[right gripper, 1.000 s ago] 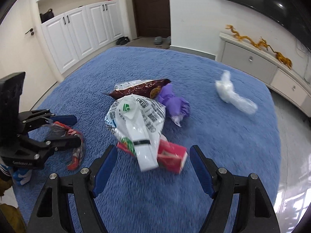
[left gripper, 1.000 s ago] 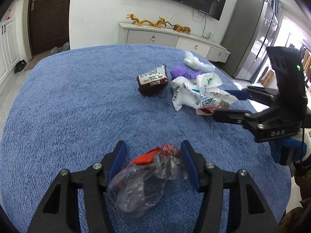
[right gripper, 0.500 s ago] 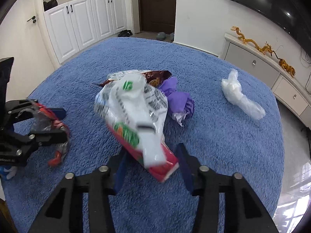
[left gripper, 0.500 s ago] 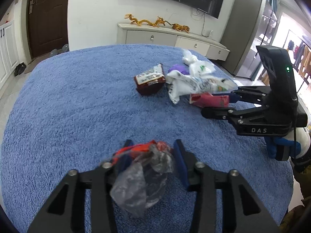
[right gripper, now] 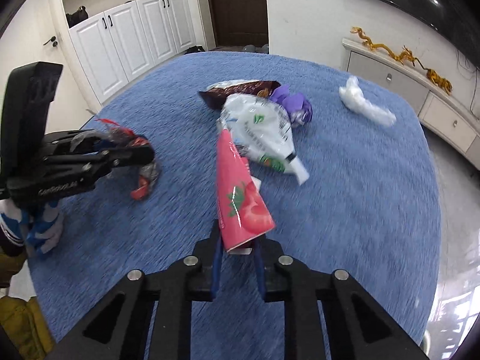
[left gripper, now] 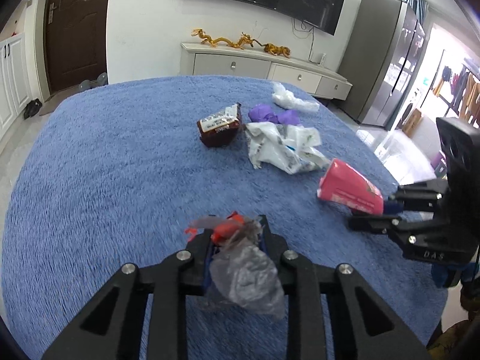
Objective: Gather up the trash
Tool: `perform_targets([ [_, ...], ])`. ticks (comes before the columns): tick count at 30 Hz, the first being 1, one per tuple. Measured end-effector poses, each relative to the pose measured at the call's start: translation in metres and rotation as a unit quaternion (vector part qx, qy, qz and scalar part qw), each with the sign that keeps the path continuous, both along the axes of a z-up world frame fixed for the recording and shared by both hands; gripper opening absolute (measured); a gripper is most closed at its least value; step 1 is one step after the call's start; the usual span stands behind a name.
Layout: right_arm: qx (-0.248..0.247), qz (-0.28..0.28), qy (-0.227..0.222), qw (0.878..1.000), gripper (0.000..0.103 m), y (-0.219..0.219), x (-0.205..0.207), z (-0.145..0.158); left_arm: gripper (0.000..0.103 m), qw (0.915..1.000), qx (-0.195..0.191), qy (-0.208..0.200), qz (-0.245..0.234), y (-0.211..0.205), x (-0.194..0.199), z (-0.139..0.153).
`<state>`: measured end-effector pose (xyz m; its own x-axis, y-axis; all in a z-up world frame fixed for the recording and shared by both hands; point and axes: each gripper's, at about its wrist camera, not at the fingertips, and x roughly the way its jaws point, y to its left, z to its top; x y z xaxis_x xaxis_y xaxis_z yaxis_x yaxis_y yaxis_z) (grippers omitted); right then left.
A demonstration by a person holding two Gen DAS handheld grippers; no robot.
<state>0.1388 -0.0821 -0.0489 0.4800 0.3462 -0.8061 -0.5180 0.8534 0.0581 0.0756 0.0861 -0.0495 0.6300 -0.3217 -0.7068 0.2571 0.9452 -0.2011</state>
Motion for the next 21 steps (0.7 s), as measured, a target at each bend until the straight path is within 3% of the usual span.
perform_targets([
  [8,0.015,-0.020,-0.005,1.000,0.009,-0.007,-0.039,0.010,0.021,0.9999,-0.014,-0.005,-0.002,-0.005,-0.036,0.010],
  [21,0.040,-0.037,-0.037,0.998,0.006,-0.012,-0.089,0.036,0.021,0.9987,-0.020,-0.046,-0.002,-0.010,-0.079,0.054],
])
